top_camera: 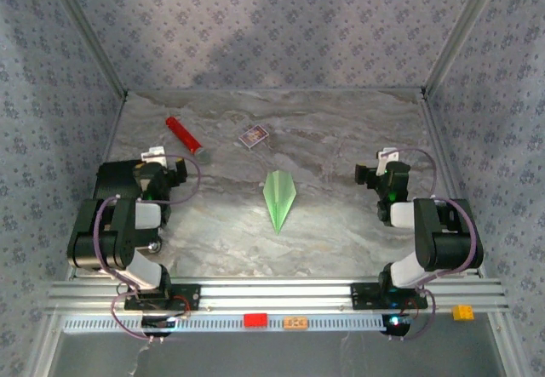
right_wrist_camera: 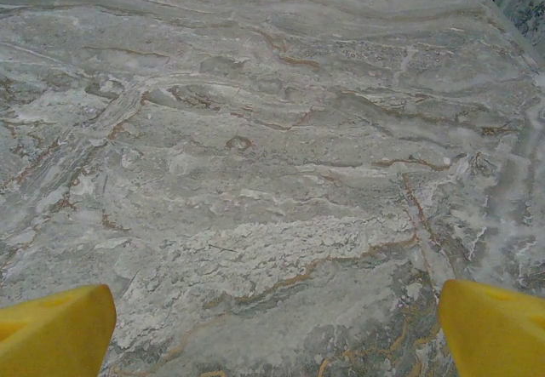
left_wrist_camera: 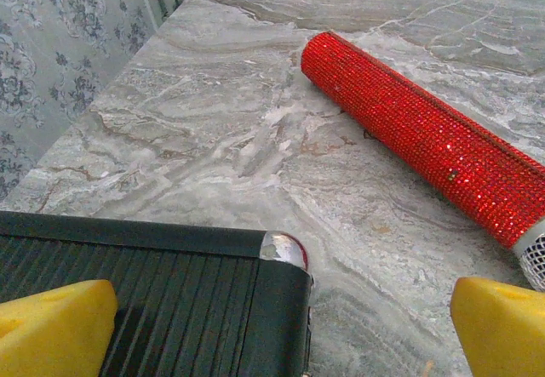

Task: Fold a paper plane with a square sheet of paper (pick it up from the middle)
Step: Reset both arms

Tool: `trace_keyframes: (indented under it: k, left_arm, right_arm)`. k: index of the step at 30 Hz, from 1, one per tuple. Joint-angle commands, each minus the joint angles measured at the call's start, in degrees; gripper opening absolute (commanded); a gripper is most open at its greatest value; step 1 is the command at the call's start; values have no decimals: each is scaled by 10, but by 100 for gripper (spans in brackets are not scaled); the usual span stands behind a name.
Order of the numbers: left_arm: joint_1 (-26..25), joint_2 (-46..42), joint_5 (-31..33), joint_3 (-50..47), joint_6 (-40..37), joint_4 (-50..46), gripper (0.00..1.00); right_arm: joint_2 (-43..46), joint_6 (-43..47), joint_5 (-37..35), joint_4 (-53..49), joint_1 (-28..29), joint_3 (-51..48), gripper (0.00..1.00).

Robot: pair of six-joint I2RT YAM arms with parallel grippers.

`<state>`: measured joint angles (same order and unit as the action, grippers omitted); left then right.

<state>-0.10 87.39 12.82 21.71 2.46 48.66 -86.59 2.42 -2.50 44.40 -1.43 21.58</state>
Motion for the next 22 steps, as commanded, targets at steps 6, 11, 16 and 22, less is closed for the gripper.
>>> trace_keyframes:
  k: [6,11,16,22]
  left_arm:
    - [-1,4,-12,10,11,-3,100]
    - [-2,4,-11,10,11,-2,100]
    - [-1,4,-11,10,11,-2,100]
    - [-2,4,-11,10,11,-2,100]
  right_arm:
    - [-6,-7,2,11,-2,10,99]
    - [-6,-6,-1,12,-1,9,99]
    - [-7,-6,-1,11,-1,10,99]
    - [-5,-5,-3,13,0,9,99]
